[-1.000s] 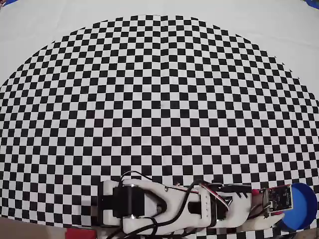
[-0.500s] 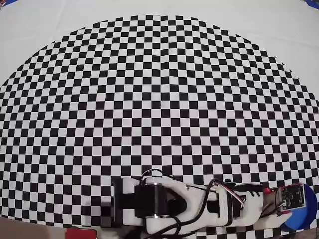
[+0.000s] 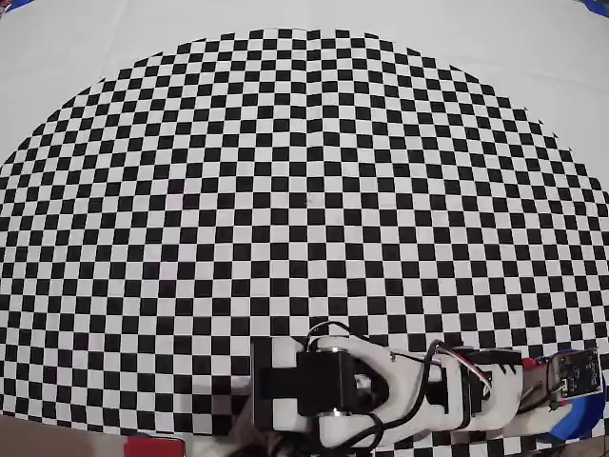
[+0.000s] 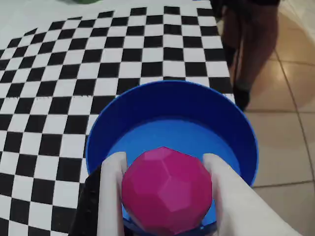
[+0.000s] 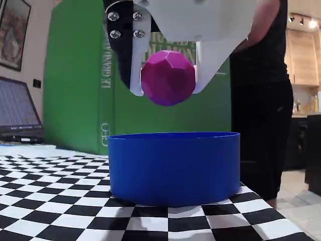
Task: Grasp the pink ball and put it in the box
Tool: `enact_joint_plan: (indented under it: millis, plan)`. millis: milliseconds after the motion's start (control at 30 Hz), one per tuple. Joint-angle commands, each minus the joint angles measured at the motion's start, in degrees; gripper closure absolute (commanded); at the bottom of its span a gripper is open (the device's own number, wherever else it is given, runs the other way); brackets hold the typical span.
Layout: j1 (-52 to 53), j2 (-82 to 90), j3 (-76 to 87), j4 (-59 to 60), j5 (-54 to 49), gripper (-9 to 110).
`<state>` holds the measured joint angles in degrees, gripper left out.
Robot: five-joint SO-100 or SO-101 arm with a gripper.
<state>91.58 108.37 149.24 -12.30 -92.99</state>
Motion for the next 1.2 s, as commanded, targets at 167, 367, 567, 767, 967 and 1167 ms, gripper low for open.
enact_joint_plan:
  millis: [167,367,567,767,967,1167]
  plan:
    - [0.7,-3.52,-6.24,-1.05,-0.53,101]
    - [0.79,-6.42,-9.05,-1.05,-0.53,101]
    - [0.88,-9.49,-11.69,-1.14,-0.53,101]
    - [0.97,-12.3,-13.54,-1.41,-0.53,101]
    - [0.97,-15.03,-15.38,-2.02,-0.53,101]
    - [0.97,-17.84,-17.49,-2.64,-0.53,101]
